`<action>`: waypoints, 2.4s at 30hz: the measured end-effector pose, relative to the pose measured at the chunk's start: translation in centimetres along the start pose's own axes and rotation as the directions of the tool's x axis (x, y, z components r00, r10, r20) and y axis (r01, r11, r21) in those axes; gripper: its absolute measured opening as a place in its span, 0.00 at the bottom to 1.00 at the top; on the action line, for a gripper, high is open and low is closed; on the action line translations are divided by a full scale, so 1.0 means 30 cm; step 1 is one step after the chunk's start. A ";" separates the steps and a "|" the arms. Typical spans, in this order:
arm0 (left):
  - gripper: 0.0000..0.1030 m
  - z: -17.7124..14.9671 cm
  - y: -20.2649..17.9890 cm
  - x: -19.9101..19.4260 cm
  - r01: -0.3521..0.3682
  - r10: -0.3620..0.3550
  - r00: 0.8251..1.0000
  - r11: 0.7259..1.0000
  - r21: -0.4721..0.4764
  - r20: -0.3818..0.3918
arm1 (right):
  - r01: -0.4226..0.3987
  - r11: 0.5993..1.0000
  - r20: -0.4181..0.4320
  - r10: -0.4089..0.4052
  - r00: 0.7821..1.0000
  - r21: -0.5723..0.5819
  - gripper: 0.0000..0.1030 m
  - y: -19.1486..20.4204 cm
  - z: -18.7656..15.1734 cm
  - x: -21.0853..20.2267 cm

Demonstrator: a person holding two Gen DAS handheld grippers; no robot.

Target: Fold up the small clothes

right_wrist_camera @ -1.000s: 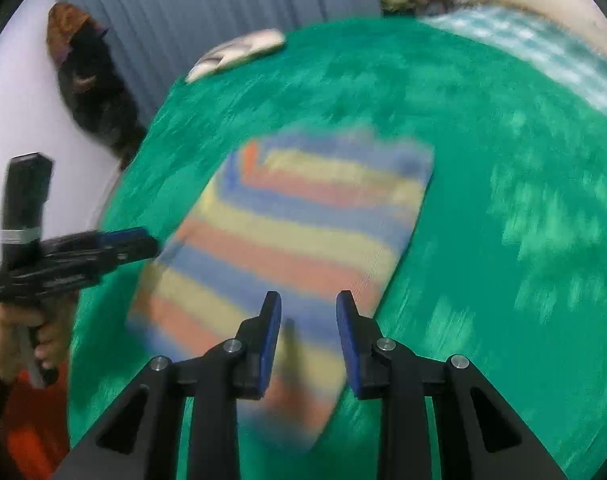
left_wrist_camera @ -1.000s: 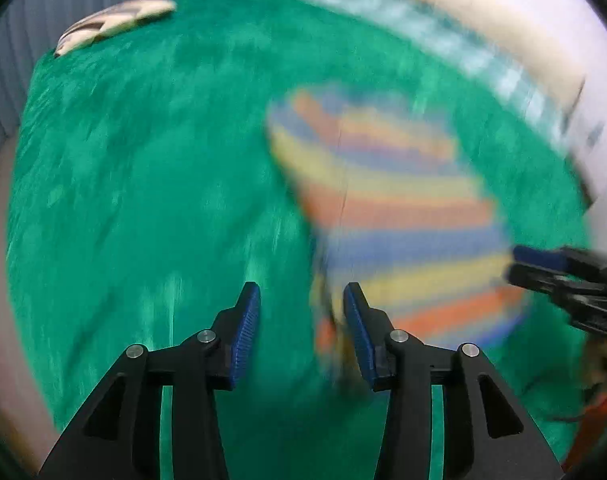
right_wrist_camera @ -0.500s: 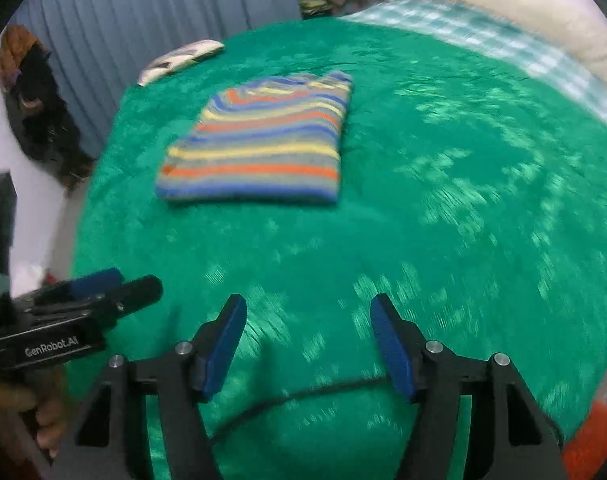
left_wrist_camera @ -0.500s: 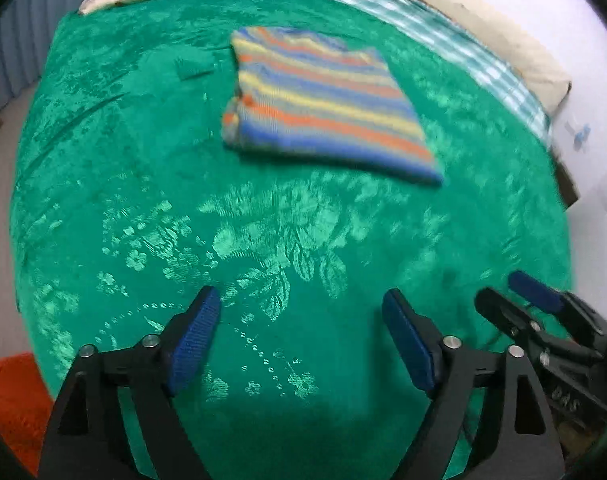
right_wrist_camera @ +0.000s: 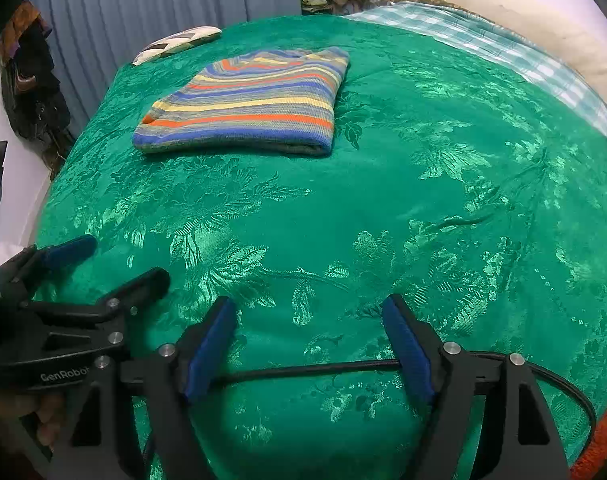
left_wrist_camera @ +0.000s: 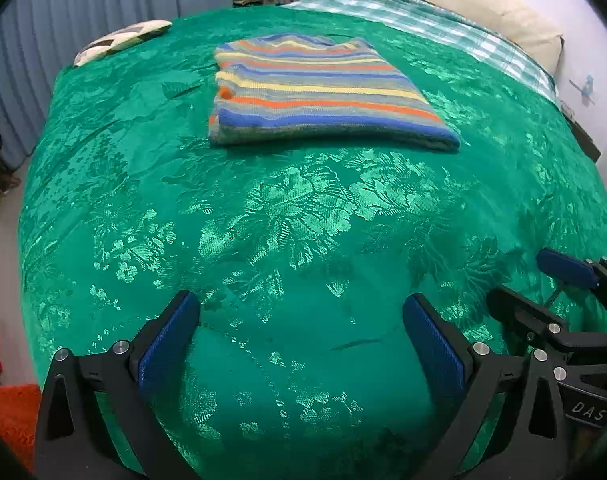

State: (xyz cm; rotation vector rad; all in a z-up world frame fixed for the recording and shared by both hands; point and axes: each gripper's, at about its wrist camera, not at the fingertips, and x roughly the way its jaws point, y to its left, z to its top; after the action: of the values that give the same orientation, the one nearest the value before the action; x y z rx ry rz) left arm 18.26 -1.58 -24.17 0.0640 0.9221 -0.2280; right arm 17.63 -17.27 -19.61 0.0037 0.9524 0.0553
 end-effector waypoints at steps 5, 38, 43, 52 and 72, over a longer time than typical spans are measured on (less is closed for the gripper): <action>0.99 -0.006 -0.006 -0.006 0.001 -0.001 1.000 1.000 -0.002 0.004 | -0.003 1.000 0.002 0.003 1.000 -0.001 0.75 -0.003 0.000 0.004; 0.99 -0.003 0.000 -0.004 0.000 0.000 1.000 1.000 -0.005 0.009 | 0.000 1.000 0.004 0.000 1.000 -0.013 0.79 0.007 0.002 0.005; 0.99 -0.002 0.000 -0.004 0.000 0.000 1.000 1.000 -0.005 0.010 | 0.000 1.000 0.004 0.000 1.000 -0.012 0.79 0.007 0.002 0.005; 0.99 -0.002 0.004 -0.010 0.018 -0.018 1.000 1.000 -0.002 0.014 | 0.133 0.990 0.060 -0.129 0.990 -0.052 0.76 0.041 0.032 -0.099; 0.99 0.001 -0.004 -0.011 0.012 -0.012 1.000 1.000 0.003 0.016 | 0.397 0.916 0.093 -0.391 0.916 -0.062 0.80 -0.014 0.135 -0.458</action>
State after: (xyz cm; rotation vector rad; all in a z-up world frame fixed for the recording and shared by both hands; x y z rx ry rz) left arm 18.06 -1.64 -23.89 0.0592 0.9060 -0.2407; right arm 13.01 -18.29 -6.07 -0.2594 0.8563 -0.2795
